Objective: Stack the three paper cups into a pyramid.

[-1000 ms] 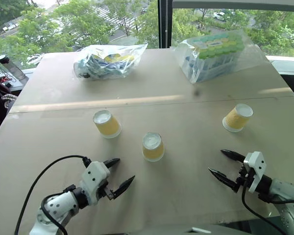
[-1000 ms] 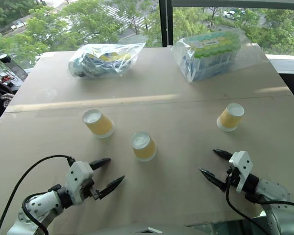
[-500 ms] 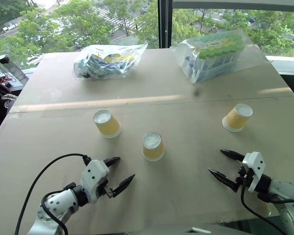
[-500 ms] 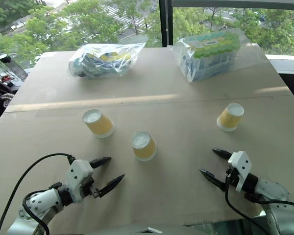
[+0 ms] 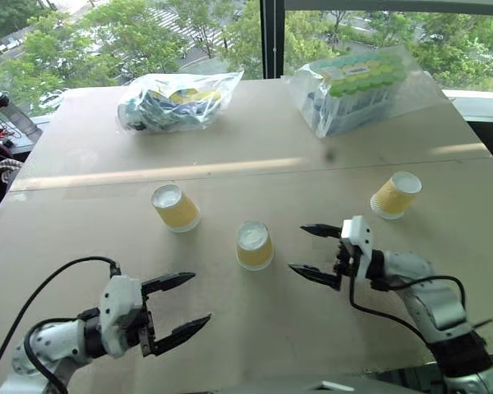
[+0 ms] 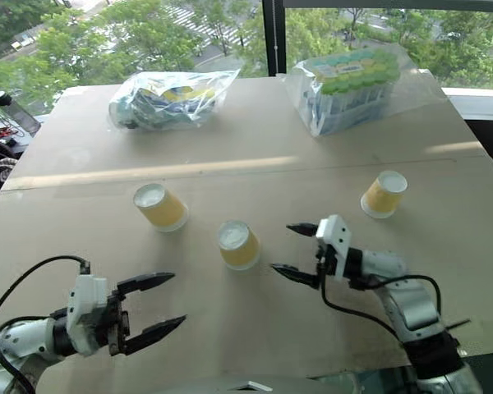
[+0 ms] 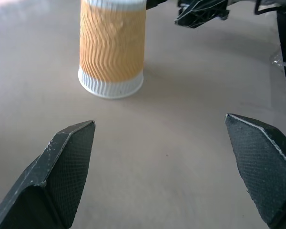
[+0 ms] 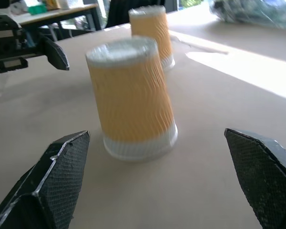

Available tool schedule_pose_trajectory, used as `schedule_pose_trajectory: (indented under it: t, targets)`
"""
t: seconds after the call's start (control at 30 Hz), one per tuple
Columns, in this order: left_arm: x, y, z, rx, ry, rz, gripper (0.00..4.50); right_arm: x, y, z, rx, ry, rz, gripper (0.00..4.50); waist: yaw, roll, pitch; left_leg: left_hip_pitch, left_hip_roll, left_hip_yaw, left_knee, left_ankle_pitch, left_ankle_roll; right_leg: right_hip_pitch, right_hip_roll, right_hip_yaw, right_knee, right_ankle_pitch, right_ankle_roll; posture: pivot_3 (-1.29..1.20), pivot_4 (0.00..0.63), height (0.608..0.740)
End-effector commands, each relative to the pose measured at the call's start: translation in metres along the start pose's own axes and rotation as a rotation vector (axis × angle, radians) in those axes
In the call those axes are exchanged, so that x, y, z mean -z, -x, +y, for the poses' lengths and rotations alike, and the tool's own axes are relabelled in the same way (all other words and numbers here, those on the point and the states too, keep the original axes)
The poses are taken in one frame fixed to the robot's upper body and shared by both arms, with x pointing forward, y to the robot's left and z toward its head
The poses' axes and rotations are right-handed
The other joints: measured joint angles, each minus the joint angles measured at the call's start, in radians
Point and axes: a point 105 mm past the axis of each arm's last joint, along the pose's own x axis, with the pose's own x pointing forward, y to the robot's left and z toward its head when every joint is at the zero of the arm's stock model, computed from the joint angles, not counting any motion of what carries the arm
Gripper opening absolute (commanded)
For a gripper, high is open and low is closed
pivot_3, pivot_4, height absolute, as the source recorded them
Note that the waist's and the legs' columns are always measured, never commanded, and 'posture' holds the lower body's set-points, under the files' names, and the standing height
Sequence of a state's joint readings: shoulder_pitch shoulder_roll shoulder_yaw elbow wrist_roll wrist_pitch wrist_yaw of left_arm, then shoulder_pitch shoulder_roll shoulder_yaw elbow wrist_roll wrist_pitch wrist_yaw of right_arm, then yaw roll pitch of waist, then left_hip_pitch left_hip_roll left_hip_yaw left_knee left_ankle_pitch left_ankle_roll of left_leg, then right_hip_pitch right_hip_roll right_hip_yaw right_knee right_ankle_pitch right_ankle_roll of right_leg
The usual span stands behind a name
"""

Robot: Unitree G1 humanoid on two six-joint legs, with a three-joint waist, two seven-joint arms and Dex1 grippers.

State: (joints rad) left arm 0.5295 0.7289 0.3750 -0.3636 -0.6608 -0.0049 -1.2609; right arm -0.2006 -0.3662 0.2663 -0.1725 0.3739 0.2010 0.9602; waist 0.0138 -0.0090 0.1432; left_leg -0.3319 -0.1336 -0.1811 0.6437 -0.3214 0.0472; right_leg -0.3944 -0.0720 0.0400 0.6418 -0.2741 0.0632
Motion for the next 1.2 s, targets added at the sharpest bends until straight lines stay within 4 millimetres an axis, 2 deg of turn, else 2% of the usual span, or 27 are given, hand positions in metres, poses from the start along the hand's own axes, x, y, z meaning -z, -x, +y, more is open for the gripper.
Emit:
schedule_pose_trajectory:
  t: [0.03,0.23,0.37,0.47,0.6,0.7,0.77,0.9,1.0,1.13,1.2]
  targets:
    - [-0.020,0.012,0.003,0.039,-0.045,-0.038,4.47,-0.006,-0.018,0.004,-0.072,0.010,-0.021,4.50,0.000,0.000,0.000,0.000,0.000,0.000,0.000,0.000,0.000,0.000,0.000,0.000,0.000,0.000,0.000,0.00,0.150,0.740]
    - [-0.021,0.021,0.008,0.033,-0.078,-0.008,4.47,-0.016,-0.044,0.007,-0.147,0.034,-0.055,4.50,-0.012,0.000,0.000,-0.001,0.000,0.001,0.001,0.000,0.000,-0.002,0.001,-0.002,-0.001,0.000,0.000,0.00,0.150,0.740]
    - [-0.020,0.022,0.009,0.023,-0.082,0.002,4.47,-0.015,-0.051,0.007,-0.172,0.039,-0.043,4.50,-0.018,0.000,0.000,-0.001,0.000,0.001,0.002,0.000,0.000,-0.002,0.001,-0.002,0.001,0.000,0.000,0.00,0.150,0.740]
    - [-0.017,0.023,0.009,0.015,-0.075,0.004,4.50,-0.017,-0.053,0.006,-0.181,0.037,-0.052,3.72,-0.021,0.000,0.000,-0.001,0.000,0.001,0.003,0.000,-0.001,-0.002,0.001,-0.002,0.001,0.000,-0.001,0.00,0.150,0.740]
    - [-0.015,0.023,0.008,0.011,-0.067,0.008,4.50,-0.017,-0.054,0.008,-0.192,0.041,-0.049,2.03,-0.026,0.000,0.000,-0.001,0.000,0.001,0.003,0.000,-0.001,-0.002,0.001,-0.002,0.001,0.001,-0.001,0.00,0.150,0.740]
    - [-0.015,0.020,0.009,0.003,-0.072,0.004,4.50,-0.021,-0.053,0.001,-0.156,0.058,-0.058,2.03,-0.026,0.000,0.000,-0.001,0.000,0.001,0.003,0.000,-0.001,-0.002,0.001,-0.002,0.001,0.001,-0.001,0.00,0.150,0.740]
    - [-0.017,0.014,0.013,-0.021,-0.059,-0.014,4.50,-0.026,-0.050,-0.016,-0.059,0.066,-0.067,2.03,-0.026,0.000,0.000,-0.001,0.000,0.001,0.003,0.000,-0.001,-0.002,0.001,-0.002,0.001,0.001,-0.001,0.00,0.150,0.740]
    - [-0.020,-0.011,0.022,-0.098,-0.022,-0.006,4.50,-0.034,-0.041,-0.057,0.165,0.035,-0.082,2.03,-0.025,0.000,0.000,-0.001,0.000,0.001,0.005,0.000,-0.001,-0.002,0.001,-0.002,0.003,0.001,-0.001,0.00,0.150,0.740]
    - [-0.026,-0.035,0.034,-0.186,-0.021,-0.036,4.50,-0.032,-0.033,-0.079,0.269,0.029,-0.061,2.03,-0.022,0.000,0.000,-0.001,0.000,0.001,0.005,0.000,-0.001,-0.002,0.002,-0.002,0.004,0.001,-0.001,0.00,0.150,0.740]
    - [-0.030,-0.058,0.046,-0.290,-0.004,-0.053,4.50,-0.030,-0.029,-0.089,0.320,0.007,-0.055,2.03,-0.031,0.000,0.000,-0.002,0.000,0.002,0.005,-0.001,-0.001,-0.003,0.002,-0.001,0.004,0.001,-0.001,0.00,0.150,0.740]
    - [-0.032,-0.067,0.045,-0.292,-0.003,-0.064,4.50,-0.032,-0.029,-0.091,0.332,-0.011,-0.072,2.03,-0.039,0.000,0.000,-0.002,0.000,0.004,0.005,-0.001,-0.001,-0.004,0.002,0.000,0.005,0.001,-0.001,0.00,0.150,0.740]
